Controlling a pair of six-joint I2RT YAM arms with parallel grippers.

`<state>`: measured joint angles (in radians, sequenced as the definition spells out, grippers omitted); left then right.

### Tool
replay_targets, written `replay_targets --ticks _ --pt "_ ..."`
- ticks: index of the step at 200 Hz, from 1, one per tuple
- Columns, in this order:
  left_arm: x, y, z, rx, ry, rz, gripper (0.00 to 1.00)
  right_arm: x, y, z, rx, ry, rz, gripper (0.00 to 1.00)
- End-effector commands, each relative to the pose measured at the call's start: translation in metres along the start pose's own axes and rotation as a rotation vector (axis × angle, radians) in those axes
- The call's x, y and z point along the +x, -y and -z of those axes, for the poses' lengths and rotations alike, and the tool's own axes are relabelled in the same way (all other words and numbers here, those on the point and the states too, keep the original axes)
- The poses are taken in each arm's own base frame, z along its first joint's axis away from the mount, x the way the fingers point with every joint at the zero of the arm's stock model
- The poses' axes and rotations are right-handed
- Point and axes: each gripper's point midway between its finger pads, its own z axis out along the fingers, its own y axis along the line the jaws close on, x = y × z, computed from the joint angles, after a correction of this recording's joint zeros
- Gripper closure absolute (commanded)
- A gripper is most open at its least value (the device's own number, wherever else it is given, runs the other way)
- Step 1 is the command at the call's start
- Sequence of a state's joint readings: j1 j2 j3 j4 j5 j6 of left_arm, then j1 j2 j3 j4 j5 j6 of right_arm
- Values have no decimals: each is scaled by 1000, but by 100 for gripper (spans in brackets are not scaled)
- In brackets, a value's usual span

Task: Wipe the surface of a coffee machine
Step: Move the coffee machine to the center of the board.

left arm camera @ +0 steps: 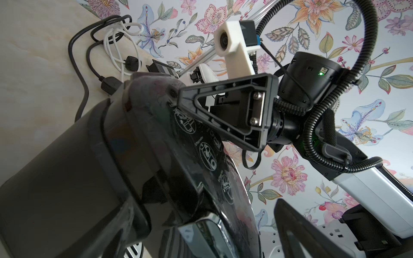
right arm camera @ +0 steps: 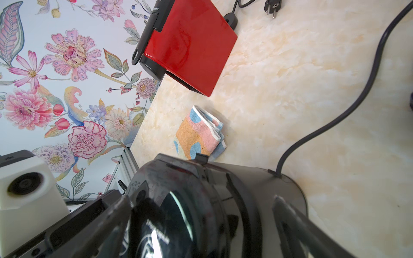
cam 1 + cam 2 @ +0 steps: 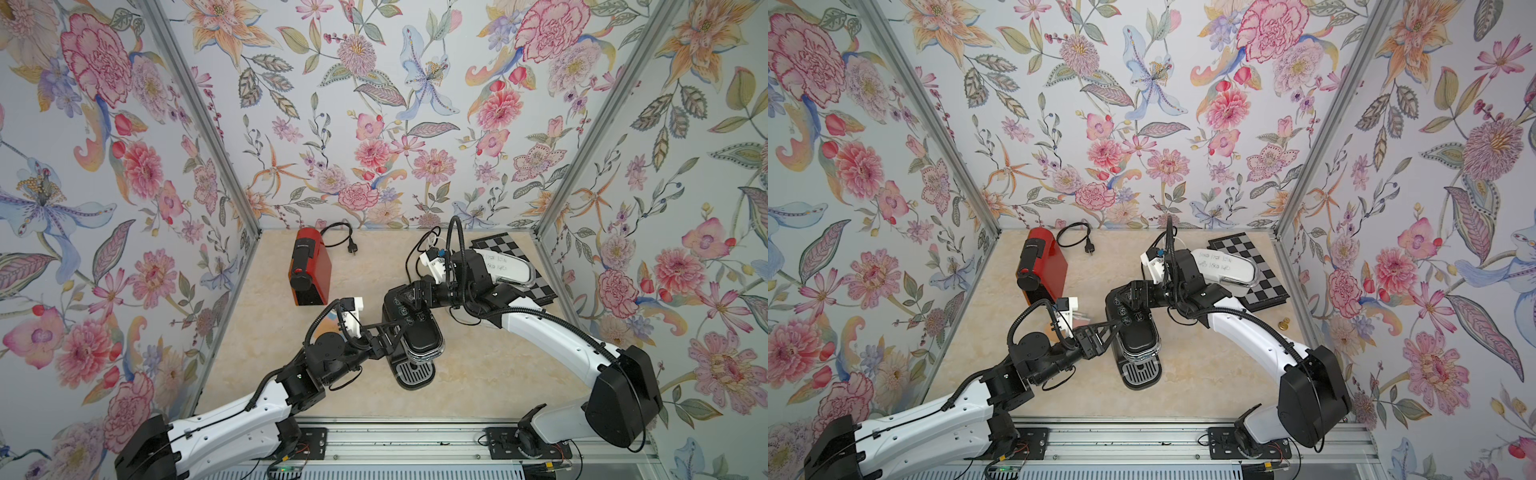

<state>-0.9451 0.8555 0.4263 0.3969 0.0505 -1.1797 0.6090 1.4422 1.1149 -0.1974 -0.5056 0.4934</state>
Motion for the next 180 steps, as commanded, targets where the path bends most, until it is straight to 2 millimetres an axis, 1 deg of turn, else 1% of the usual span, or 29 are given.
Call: replay_targets --ticks 1,30,67,80,86,99,102,106,121,138,160,180 --pt "-7 -25 10 -109 28 9 1 19 16 -2 54 -61 -29 0" --pt "-24 -39 16 -128 68 7 1 33 19 9 88 -42 -57 0" --pt "-44 -39 13 -140 75 -45 1 49 20 23 107 -23 -86 0" --pt "-50 -46 14 -165 75 -59 1 55 20 26 107 -26 -96 0" --pt "-53 -51 15 -180 77 -58 1 57 19 26 106 -28 -99 0" --pt "-56 -68 17 -241 71 -51 1 59 18 29 104 -25 -108 0" --pt "-56 -73 18 -261 70 -51 1 64 11 26 91 -39 -95 0" --pt "-56 -79 20 -289 69 -52 1 65 8 26 85 -42 -93 0" --pt "-59 -102 28 -414 74 -75 1 71 -3 26 69 -53 -82 0" --pt "-65 -122 41 -555 82 -120 1 83 -11 25 66 -78 -78 0" --pt "-71 -138 54 -667 76 -156 1 99 -15 23 68 -103 -86 0" --pt "-70 -155 60 -732 47 -158 1 111 -16 21 74 -123 -92 0"
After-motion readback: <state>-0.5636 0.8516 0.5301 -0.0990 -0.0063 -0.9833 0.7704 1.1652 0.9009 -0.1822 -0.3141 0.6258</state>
